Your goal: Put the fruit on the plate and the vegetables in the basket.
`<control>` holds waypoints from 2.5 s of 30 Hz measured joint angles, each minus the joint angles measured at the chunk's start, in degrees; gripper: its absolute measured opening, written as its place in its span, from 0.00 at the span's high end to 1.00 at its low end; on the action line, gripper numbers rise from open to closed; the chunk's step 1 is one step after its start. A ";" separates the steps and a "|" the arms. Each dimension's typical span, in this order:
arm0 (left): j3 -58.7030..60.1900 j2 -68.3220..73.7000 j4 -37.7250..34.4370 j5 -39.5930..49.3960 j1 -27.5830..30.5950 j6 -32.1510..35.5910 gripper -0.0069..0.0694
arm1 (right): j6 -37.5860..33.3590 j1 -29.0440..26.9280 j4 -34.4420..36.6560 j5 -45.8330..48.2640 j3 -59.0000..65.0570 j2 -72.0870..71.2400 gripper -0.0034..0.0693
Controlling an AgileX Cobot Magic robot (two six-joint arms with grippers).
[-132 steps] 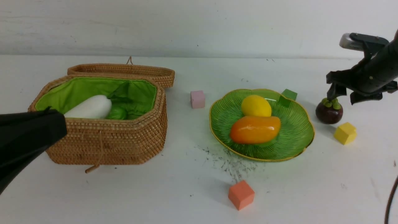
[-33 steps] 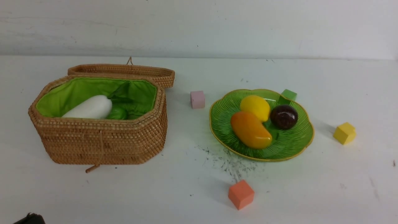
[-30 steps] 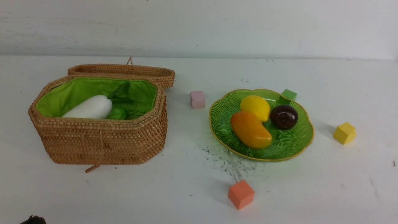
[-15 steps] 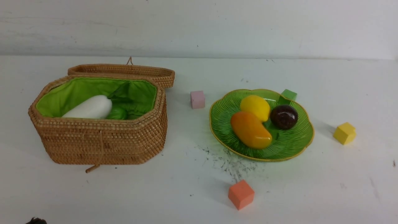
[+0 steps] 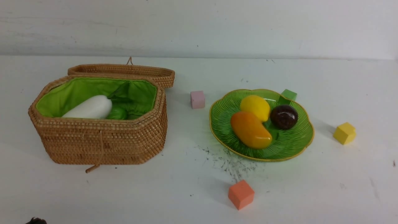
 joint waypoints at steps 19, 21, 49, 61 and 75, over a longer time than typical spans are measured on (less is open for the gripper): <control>0.00 0.00 0.00 0.00 0.00 0.00 0.90 | 0.00 -5.81 -15.42 -35.34 35.93 -18.84 0.95; 0.00 0.00 0.00 0.00 0.00 0.00 0.90 | 0.05 -5.81 -15.90 -35.15 36.52 -19.24 0.96; 0.00 0.00 0.00 0.00 0.00 0.00 0.87 | 0.05 -5.89 -15.57 -34.83 36.52 -19.27 0.94; 3.80 0.00 3.42 -12.61 0.30 -1.02 0.86 | 0.07 -5.89 -15.57 -34.83 36.52 -19.27 0.92; 10.19 -2.96 25.12 -0.53 7.12 -23.86 0.93 | 0.07 -5.89 -15.57 -34.81 36.52 -19.27 0.91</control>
